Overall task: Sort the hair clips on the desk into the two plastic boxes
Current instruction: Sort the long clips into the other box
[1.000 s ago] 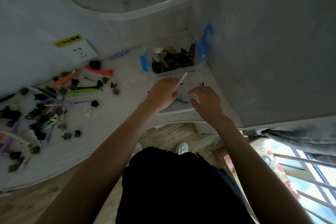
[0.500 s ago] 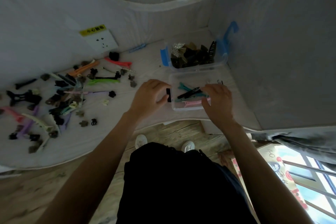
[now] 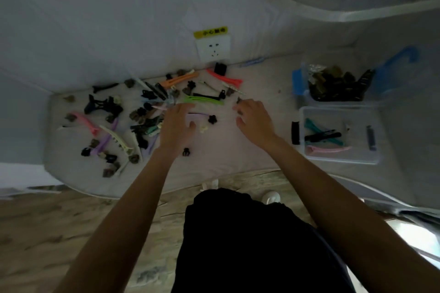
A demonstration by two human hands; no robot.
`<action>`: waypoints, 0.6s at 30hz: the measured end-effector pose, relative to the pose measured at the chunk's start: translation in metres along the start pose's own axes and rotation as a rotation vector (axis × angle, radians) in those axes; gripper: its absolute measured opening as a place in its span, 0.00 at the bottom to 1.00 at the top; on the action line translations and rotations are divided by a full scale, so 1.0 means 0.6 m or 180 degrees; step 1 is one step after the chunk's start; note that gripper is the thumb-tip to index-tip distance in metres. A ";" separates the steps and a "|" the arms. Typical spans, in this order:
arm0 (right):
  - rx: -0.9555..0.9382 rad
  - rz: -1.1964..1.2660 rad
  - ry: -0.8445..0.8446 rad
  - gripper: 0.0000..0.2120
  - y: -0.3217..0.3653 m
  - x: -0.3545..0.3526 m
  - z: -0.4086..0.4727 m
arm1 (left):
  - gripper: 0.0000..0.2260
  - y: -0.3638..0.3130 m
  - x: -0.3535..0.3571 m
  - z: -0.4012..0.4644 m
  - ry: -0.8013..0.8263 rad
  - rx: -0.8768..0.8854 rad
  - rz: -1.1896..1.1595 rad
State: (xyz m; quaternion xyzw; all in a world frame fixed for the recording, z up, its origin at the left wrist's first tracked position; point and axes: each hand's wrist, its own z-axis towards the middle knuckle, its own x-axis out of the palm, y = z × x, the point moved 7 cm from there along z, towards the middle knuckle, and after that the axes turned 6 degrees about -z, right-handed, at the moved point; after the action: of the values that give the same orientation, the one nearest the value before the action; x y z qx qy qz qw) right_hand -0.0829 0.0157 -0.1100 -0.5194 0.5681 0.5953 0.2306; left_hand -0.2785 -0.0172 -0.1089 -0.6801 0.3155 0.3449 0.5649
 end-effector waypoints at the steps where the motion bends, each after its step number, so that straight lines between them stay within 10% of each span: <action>1: 0.0105 -0.0069 -0.0070 0.17 -0.002 -0.002 0.019 | 0.19 -0.006 0.004 0.014 0.0102 0.0163 0.0156; 12: 0.0212 -0.0560 0.0347 0.27 -0.002 0.009 0.165 | 0.19 -0.016 0.050 0.098 0.0733 0.1241 0.1055; 18: 0.0446 -0.0840 0.0134 0.14 -0.024 -0.004 0.158 | 0.16 -0.008 0.053 0.121 0.0879 0.0949 0.0778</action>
State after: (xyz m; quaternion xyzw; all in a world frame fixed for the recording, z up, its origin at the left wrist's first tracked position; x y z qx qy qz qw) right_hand -0.1032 0.1066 -0.1318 -0.5846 0.5398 0.5076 0.3306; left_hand -0.2651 0.0540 -0.1414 -0.5866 0.5171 0.2640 0.5646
